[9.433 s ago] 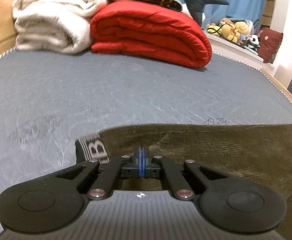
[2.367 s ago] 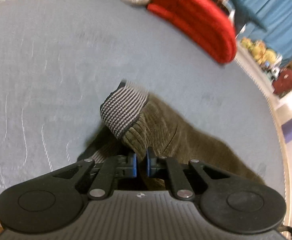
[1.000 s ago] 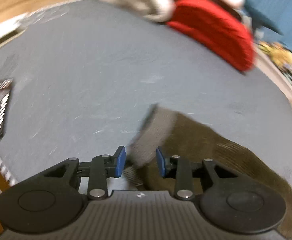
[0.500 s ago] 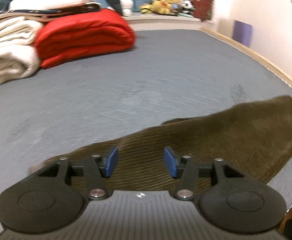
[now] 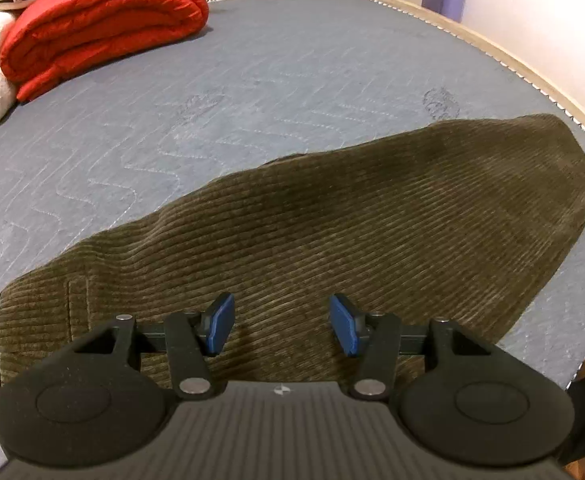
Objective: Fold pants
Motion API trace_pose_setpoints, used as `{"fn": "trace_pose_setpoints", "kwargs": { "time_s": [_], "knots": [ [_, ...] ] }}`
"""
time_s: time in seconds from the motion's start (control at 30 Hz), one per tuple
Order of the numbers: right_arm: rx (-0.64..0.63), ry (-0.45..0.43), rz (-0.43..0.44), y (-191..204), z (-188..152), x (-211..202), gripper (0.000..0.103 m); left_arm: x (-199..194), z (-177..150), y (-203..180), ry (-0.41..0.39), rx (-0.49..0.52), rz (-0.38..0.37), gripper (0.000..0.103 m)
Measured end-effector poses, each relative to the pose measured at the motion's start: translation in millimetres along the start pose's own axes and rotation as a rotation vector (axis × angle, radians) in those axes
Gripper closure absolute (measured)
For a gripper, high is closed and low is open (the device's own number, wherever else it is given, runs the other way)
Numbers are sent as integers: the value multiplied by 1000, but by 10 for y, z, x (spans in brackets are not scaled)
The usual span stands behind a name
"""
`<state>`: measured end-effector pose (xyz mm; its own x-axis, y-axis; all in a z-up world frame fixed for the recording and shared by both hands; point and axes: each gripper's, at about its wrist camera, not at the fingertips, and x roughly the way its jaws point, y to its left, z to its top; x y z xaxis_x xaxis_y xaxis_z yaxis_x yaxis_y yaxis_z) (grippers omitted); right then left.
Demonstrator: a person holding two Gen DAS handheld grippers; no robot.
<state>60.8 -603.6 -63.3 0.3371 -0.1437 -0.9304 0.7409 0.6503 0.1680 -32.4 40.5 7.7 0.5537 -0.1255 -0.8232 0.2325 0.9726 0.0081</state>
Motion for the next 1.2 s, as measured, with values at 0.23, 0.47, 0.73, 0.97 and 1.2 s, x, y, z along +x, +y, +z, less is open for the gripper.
{"fn": "trace_pose_setpoints", "kwargs": {
  "time_s": [0.23, 0.47, 0.73, 0.97, 1.2],
  "knots": [
    [-70, -219, 63, 174, 19, -476, 90, -19, -95, 3, 40, 13, -47, 45],
    [29, -57, -67, -145, -31, 33, 65, 258, -355, -149, 188, 137, -84, 45],
    [-171, -241, 175, 246, -74, -452, 59, 56, -245, -150, 69, 131, -135, 83],
    [-443, 4, 278, 645, -410, -67, 59, 307, -326, -155, 170, 115, -114, 90],
    [-499, 70, 166, 583, -551, 33, 56, 109, -162, 157, 45, -17, -42, 86]
  ]
}}
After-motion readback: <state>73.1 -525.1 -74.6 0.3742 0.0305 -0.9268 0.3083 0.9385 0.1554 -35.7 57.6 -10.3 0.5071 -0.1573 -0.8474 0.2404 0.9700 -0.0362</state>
